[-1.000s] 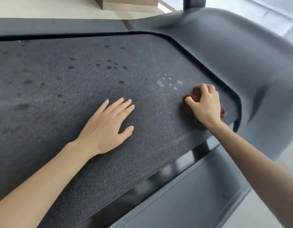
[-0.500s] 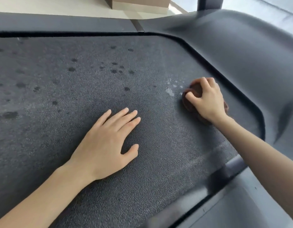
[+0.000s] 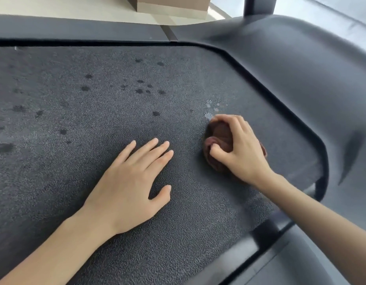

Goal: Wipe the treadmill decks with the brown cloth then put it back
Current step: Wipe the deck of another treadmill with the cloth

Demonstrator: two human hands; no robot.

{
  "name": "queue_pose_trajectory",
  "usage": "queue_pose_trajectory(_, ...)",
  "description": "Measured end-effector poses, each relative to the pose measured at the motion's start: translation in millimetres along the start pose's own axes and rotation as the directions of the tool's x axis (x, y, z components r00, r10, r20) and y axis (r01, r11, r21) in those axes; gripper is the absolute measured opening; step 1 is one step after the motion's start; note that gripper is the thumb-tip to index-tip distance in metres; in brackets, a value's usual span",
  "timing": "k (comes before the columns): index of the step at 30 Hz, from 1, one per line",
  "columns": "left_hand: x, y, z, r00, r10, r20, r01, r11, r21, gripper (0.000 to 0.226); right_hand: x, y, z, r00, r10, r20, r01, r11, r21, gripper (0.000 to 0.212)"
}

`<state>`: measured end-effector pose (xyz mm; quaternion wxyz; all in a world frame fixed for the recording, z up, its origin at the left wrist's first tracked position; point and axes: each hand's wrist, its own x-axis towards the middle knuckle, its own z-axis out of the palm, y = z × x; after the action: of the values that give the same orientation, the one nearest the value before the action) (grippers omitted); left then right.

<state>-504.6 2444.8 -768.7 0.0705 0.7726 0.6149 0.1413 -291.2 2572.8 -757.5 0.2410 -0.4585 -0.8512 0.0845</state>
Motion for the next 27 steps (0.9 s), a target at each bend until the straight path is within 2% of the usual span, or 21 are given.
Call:
queue_pose_trajectory(3,0,0,1,1.000,0.001,-0.003,-0.001,1.000,-0.001,0.065,28,17,1,0.999,0.052,-0.004,-0.052,0.998,-0.025,0.070)
queue_pose_trajectory(7,1,-1,0,1.000,0.002,-0.016,-0.002,1.000,-0.019,0.065,89,40,14,0.981,0.174,-0.085,-0.176,0.984,-0.023,0.062)
queue_pose_trajectory(12,-1,2,-4,1.000,-0.009,-0.008,0.009,1.000,-0.025,0.067,112,44,22,0.978,0.183,-0.101,-0.190,0.980,-0.064,0.054)
queue_pose_trajectory(15,0,2,-5,1.000,-0.009,-0.011,0.009,1.000,-0.015,0.069,98,30,20,0.992,0.101,-0.070,-0.106,0.992,-0.073,0.048)
queue_pose_trajectory(18,0,3,-4,1.000,-0.001,-0.012,0.001,1.000,-0.010,0.071,68,1,14,1.000,-0.023,0.021,0.023,0.999,-0.026,0.048)
queue_pose_trajectory(23,-3,2,-1,1.000,0.013,-0.018,-0.013,1.000,-0.001,0.068,-10,-37,-2,0.952,-0.260,0.163,0.245,0.964,0.106,0.055)
queue_pose_trajectory(25,-4,0,-1,1.000,0.010,-0.025,-0.010,1.000,-0.004,0.067,-32,-31,-10,0.939,-0.291,0.183,0.274,0.955,0.110,0.057)
queue_pose_trajectory(27,-4,-1,0,1.000,0.011,-0.026,-0.012,1.000,-0.021,0.066,-33,-13,-21,0.947,-0.249,0.202,0.233,0.967,0.099,0.058)
